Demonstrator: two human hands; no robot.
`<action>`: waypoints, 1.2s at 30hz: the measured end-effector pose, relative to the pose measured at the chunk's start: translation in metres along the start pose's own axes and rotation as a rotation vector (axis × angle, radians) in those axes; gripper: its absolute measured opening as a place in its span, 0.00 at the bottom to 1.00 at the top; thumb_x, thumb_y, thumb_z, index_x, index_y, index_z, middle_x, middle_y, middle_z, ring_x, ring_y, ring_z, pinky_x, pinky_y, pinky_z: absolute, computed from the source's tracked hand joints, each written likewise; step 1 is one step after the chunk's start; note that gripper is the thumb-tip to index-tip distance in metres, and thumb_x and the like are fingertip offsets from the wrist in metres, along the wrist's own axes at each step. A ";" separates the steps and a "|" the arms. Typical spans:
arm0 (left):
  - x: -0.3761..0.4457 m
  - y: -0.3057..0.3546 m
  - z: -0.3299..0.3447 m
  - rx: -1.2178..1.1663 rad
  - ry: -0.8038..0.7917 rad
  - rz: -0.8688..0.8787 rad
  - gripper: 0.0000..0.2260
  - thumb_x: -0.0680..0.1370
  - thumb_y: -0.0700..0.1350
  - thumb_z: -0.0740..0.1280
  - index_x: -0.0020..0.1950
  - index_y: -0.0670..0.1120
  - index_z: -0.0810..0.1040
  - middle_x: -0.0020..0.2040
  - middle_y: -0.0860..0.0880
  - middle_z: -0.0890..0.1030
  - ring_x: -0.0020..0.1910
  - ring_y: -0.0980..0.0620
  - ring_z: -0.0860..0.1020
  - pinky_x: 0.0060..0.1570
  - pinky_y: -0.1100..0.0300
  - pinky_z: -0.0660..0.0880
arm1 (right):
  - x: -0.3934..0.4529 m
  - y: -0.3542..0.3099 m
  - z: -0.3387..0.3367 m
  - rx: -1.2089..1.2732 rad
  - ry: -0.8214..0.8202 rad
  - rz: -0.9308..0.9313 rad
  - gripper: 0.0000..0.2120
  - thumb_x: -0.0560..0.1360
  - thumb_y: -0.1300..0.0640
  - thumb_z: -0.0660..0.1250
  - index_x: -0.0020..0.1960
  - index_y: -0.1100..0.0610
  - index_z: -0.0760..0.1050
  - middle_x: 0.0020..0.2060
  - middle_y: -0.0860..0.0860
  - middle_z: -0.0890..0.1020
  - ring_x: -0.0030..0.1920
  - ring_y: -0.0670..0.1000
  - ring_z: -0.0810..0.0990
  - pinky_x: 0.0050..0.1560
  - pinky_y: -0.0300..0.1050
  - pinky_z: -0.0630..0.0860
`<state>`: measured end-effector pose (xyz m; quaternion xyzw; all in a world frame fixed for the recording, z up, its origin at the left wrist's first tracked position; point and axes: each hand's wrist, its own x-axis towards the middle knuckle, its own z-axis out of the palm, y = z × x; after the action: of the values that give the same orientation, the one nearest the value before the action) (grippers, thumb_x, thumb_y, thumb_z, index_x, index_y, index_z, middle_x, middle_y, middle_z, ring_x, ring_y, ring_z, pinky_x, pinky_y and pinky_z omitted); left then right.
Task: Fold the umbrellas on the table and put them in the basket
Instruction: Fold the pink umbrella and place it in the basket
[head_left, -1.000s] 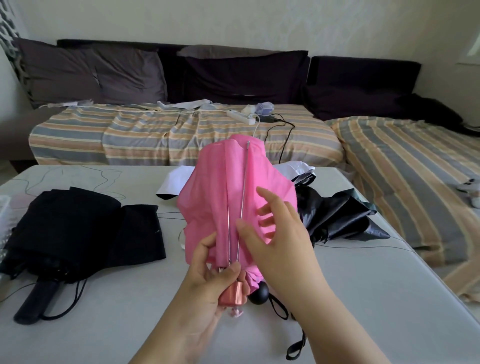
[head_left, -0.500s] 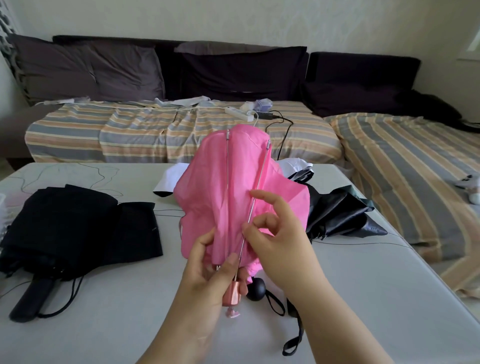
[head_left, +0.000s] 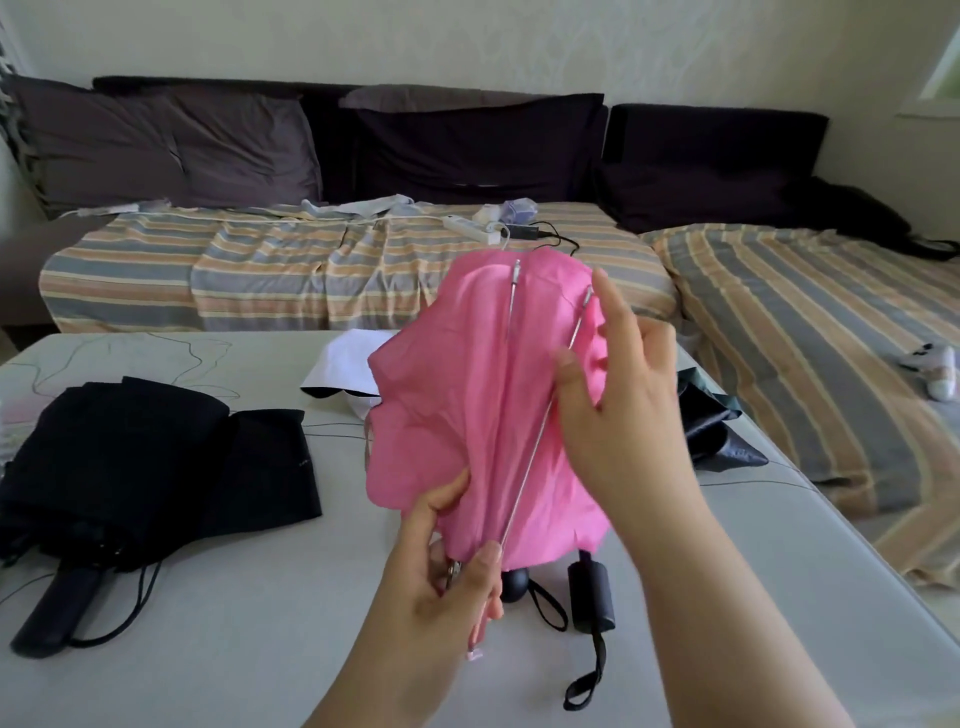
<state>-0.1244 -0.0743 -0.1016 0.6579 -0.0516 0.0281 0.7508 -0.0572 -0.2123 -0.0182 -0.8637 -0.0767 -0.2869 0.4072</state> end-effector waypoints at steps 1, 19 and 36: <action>-0.002 0.000 -0.001 0.034 -0.019 0.000 0.19 0.75 0.41 0.67 0.62 0.58 0.68 0.28 0.47 0.77 0.28 0.53 0.75 0.30 0.64 0.72 | 0.005 0.006 -0.005 0.001 -0.005 0.010 0.25 0.80 0.54 0.61 0.75 0.45 0.60 0.56 0.47 0.64 0.59 0.52 0.70 0.64 0.51 0.69; 0.003 -0.011 -0.016 0.179 0.061 -0.043 0.18 0.73 0.43 0.68 0.58 0.62 0.72 0.28 0.48 0.76 0.26 0.50 0.73 0.30 0.60 0.72 | 0.000 0.001 -0.049 -0.215 -0.393 0.059 0.28 0.71 0.52 0.71 0.67 0.42 0.63 0.35 0.50 0.82 0.33 0.46 0.79 0.38 0.44 0.78; 0.006 -0.003 -0.008 0.037 0.061 -0.177 0.19 0.75 0.34 0.68 0.55 0.58 0.71 0.25 0.44 0.73 0.23 0.51 0.71 0.23 0.62 0.69 | -0.010 0.001 -0.025 1.018 -0.371 0.404 0.26 0.76 0.65 0.63 0.71 0.46 0.66 0.25 0.47 0.72 0.21 0.43 0.68 0.21 0.34 0.67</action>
<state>-0.1176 -0.0665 -0.1047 0.6725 0.0304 -0.0174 0.7392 -0.0756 -0.2310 -0.0117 -0.5922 -0.1086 0.0258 0.7980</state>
